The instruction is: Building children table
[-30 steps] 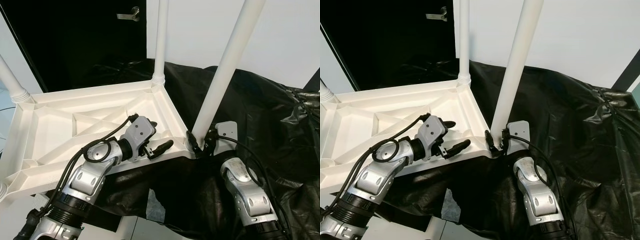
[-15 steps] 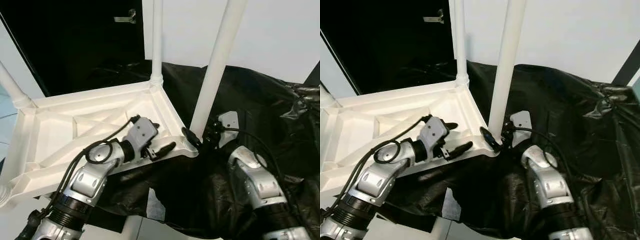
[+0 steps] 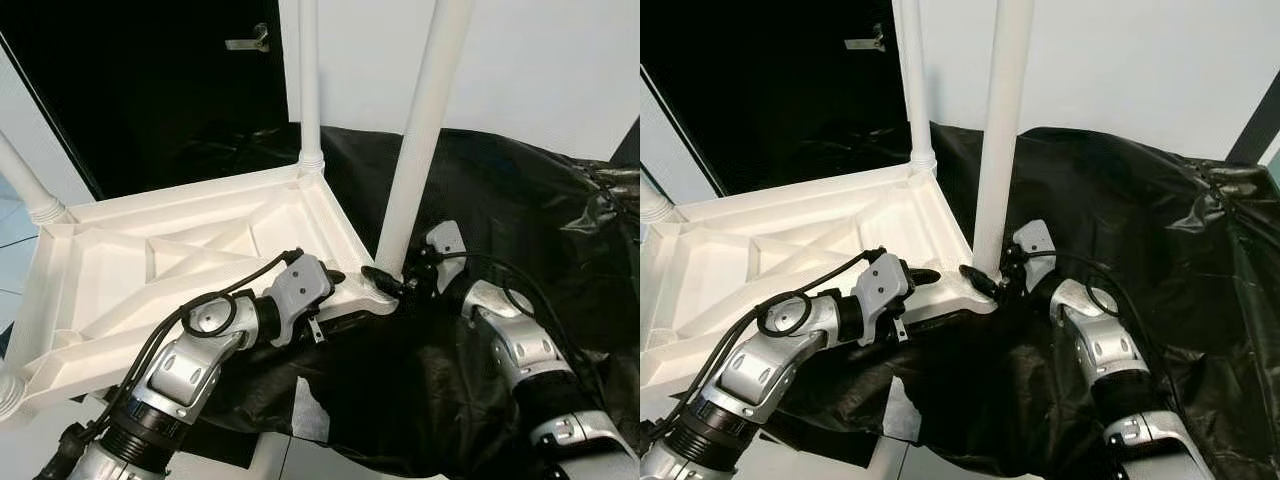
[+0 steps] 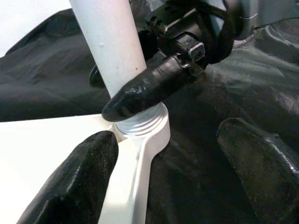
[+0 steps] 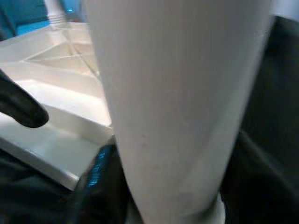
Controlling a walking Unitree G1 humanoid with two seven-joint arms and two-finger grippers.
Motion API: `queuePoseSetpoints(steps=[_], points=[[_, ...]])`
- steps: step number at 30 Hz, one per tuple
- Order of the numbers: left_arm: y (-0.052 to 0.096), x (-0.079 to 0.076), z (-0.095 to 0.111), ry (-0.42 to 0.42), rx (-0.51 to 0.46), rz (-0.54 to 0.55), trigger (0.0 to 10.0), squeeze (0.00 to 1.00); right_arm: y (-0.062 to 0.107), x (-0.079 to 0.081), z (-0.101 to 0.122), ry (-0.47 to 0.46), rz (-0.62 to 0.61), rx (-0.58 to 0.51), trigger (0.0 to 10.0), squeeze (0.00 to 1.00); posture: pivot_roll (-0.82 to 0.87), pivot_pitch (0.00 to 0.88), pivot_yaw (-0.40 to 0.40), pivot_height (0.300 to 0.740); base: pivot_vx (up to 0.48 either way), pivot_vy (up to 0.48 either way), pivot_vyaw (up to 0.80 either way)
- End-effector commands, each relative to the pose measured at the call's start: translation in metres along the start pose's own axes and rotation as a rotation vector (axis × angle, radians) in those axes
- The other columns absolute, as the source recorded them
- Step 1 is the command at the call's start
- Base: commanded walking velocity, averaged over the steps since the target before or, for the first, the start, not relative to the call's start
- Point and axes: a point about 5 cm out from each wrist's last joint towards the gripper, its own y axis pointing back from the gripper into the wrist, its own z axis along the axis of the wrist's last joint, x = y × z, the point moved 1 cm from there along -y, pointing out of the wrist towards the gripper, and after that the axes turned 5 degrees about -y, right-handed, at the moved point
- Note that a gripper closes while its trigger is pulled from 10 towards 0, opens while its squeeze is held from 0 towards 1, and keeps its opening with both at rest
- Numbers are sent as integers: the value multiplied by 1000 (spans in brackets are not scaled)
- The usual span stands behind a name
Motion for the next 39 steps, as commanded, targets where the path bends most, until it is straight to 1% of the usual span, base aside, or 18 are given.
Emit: queuePoseSetpoints(steps=[1, 8, 9, 10, 11, 12, 13, 17, 21, 24, 25, 27, 28, 29, 32, 33, 35, 39], points=[[0, -2, 1, 7, 0, -8, 10000, 0, -2, -3, 0, 31, 10, 16, 0, 0, -4, 0, -4, 740, 0, 0, 0], [-1, -4, 1, 15, -3, -12, 10000, 0, -4, -3, 0, 11, 24, 3, 0, 0, -1, 0, -17, 740, 0, 0, 0], [-2, -5, 0, 18, -4, -13, 10000, 0, -3, -2, -2, -19, 22, -8, 0, 0, -1, 0, -20, 740, 0, 0, 0], [-2, -6, -2, 24, -3, -8, 10000, 0, -3, 1, -4, -39, 9, -13, 471, 0, -9, 0, -21, 740, 0, 0, 0], [-3, -7, -4, 27, 2, -3, 10000, 0, -2, 3, -7, -64, -11, -20, 8863, 0, -12, 0, -25, 740, 0, 0, 0], [-4, -7, -6, 29, 5, 0, 10000, 0, -1, 5, -8, -79, -25, -24, 8863, 0, -12, 0, -25, 740, 0, 0, 0], [-4, -8, -7, 30, 7, 5, 10000, 0, -1, 7, -8, -89, -41, -33, 10000, 0, -12, 0, -26, 740, 0, 0, 0], [-5, -6, -8, 39, 9, 21, 10000, 0, -1, 10, -8, -114, -94, -46, 10000, 0, -19, 0, -22, 740, 0, 0, 0], [-7, -4, -10, 40, 16, 52, 10000, 0, -2, 15, -6, -145, -215, -70, 10000, 0, -25, 0, -16, 740, 0, 0, 0], [-7, -5, -11, 40, 18, 57, 10000, 0, -2, 17, -5, -135, -256, -78, 10000, 0, -26, 0, -13, 740, 0, 0, 0], [-6, -4, -12, 41, 22, 65, 10000, 0, -2, 20, -6, -172, -361, -80, 10000, 0, -23, 0, -17, 740, 0, 0, 0], [-5, -2, -14, 40, 36, 91, 10000, 0, 2, 25, -5, -166, -524, -89, 10000, 0, -18, 0, -21, 740, 0, 0, 0], [-5, -2, -14, 40, 36, 91, 10000, 0, 2, 25, -5, -166, -524, -89, 10000, 0, -18, 0, -21, 740, 0, 0, 0], [-5, 0, -16, 36, 44, 108, 10000, 0, 4, 25, -7, -151, -607, -61, 10000, 0, -20, 0, -21, 740, 0, 0, 0], [-5, 2, -17, 38, 47, 124, 10000, 0, 5, 27, -10, -168, -667, -57, 10000, 0, -22, 0, -21, 740, 0, 0, 0], [-6, 3, -17, 38, 48, 131, 10000, 0, 8, 26, -11, -161, -736, -46, 10000, 0, -19, 0, -26, 740, 0, 0, 0], [-7, 5, -17, 37, 46, 137, 10000, 0, 6, 29, -11, -191, -775, -52, 10000, 0, -20, 0, -29, 740, 0, 0, 0], [-7, 6, -18, 34, 46, 138, 10000, 0, 5, 31, -7, -188, -750, -68, 10000, 0, -28, 0, -26, 740, 0, 0, 0]])
